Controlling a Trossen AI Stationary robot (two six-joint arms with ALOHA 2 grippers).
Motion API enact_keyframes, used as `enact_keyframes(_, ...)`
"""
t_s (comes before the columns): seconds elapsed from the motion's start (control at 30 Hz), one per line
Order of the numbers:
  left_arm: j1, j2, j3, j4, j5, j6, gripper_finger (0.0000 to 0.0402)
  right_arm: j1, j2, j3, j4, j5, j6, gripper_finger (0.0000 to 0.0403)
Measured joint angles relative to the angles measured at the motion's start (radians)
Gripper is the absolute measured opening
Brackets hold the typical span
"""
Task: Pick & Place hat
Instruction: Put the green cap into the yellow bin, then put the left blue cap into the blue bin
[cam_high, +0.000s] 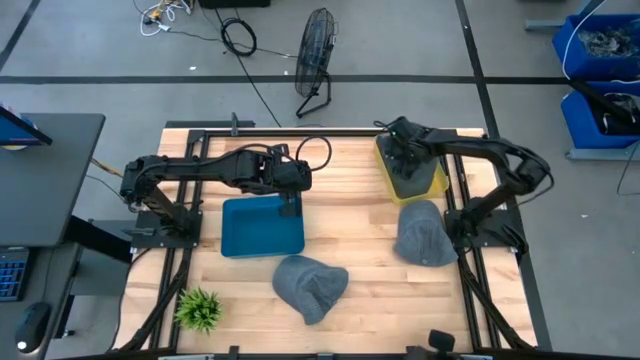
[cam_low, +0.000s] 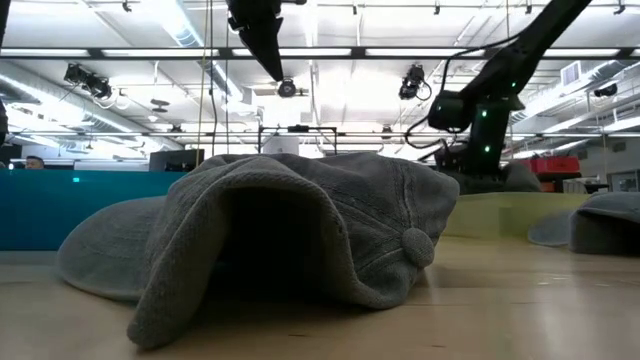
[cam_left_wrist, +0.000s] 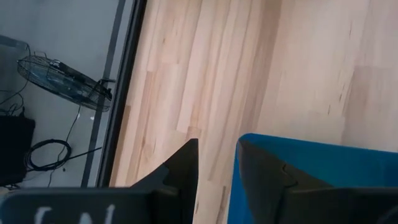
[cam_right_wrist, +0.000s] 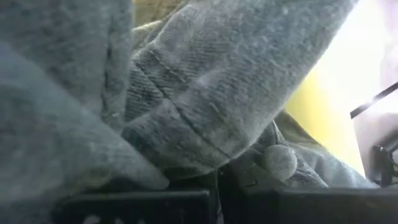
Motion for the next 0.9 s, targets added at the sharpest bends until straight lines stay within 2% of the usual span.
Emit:
enact_keyframes(0.2, -0.001, 0.000, 0.000, -0.010, 0.000, -0.023, 0.0115, 0.000, 0.025, -0.002, 0.007, -0.033, -0.004, 0.0001)
enact_keyframes(0.3, 0.000, 0.000, 0.000, -0.010, -0.004, -0.024, 0.0115, 0.003, -0.010, 0.019, -0.059, 0.003, 0.015, 0.0001)
enact_keyframes(0.53, 0.000, 0.000, 0.000, -0.021, -0.072, -0.024, 0.0115, 0.017, -0.156, 0.196, -0.377, 0.003, 0.019, 0.0007)
enact_keyframes(0.73, -0.006, -0.023, 0.000, -0.063, -0.088, -0.070, 0.0115, 0.029, -0.295, 0.327, -0.474, -0.029, 0.042, 0.0008)
enact_keyframes(0.8, -0.016, -0.040, 0.000, -0.088, -0.088, -0.084, 0.0115, 0.048, -0.341, 0.359, -0.493, -0.064, 0.061, 0.0008)
enact_keyframes(0.9, -0.050, -0.076, 0.000, -0.146, -0.086, -0.102, 0.0115, 0.098, -0.409, 0.384, -0.492, -0.209, 0.092, 0.0008)
